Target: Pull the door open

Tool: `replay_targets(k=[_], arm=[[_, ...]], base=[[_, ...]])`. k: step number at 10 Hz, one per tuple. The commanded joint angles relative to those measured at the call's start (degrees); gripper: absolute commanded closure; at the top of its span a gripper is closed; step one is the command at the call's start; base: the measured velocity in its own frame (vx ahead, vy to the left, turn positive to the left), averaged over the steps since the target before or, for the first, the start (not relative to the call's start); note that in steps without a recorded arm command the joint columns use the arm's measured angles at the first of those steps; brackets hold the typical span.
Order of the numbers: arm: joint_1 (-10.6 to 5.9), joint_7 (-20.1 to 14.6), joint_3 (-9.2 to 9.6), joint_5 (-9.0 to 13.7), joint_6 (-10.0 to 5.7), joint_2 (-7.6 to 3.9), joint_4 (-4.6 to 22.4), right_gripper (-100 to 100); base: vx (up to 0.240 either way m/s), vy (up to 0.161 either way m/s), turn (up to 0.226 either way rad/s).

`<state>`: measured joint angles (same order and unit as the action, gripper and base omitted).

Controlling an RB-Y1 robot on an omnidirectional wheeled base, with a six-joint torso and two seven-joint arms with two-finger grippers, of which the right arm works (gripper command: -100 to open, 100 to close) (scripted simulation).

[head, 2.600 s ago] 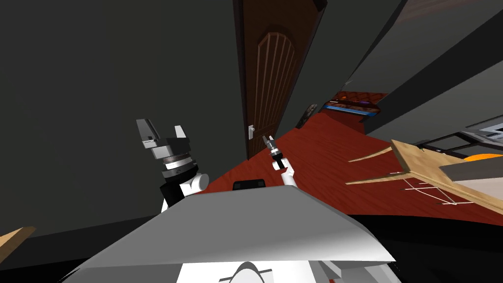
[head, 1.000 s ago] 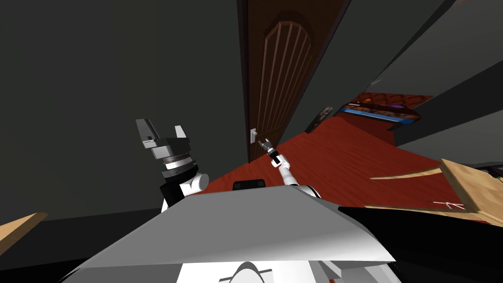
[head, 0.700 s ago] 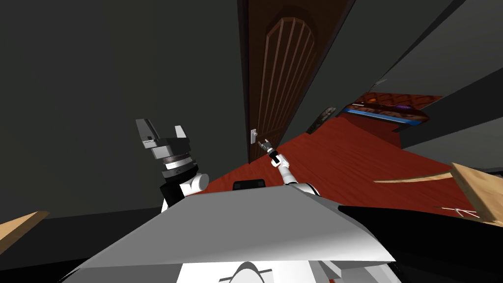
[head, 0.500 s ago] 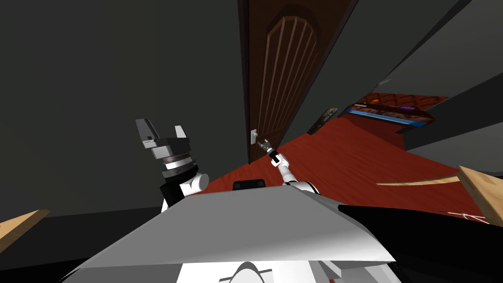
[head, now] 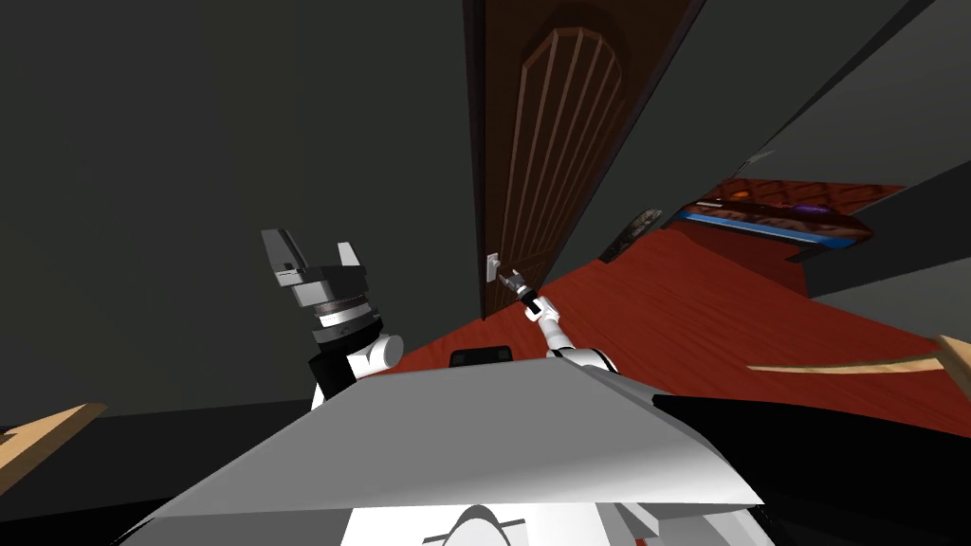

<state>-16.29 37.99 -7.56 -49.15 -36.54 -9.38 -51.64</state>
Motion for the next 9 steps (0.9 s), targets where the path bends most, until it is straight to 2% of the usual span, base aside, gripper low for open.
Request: replay_targets(k=[1,4,6,7,8,9], arm=[[0.06,0.1,-0.47,0.3,-0.45,-0.47,0.4,-100],[0.15,0.1,-2.03,1.3,-1.62,-2.26,1.6,-100],[0.19,0.1,-2.61,1.6,-2.04,-2.92,2.1,-100],[0.23,0.1,-2.37,1.5,-1.89,-2.61,1.8,-100],[0.23,0.1,-2.37,1.5,-1.89,-2.61,1.8,100],[0.23,0.1,-2.37,1.5,-1.89,-2.61,1.8,100]], base=[[0.163,0.105,0.037],[0.165,0.137,0.093],[0.169,0.082,0.050],[0.077,0.021,0.012],[-0.010,-0.002,-0.017],[-0.020,-0.020,-0.012]])
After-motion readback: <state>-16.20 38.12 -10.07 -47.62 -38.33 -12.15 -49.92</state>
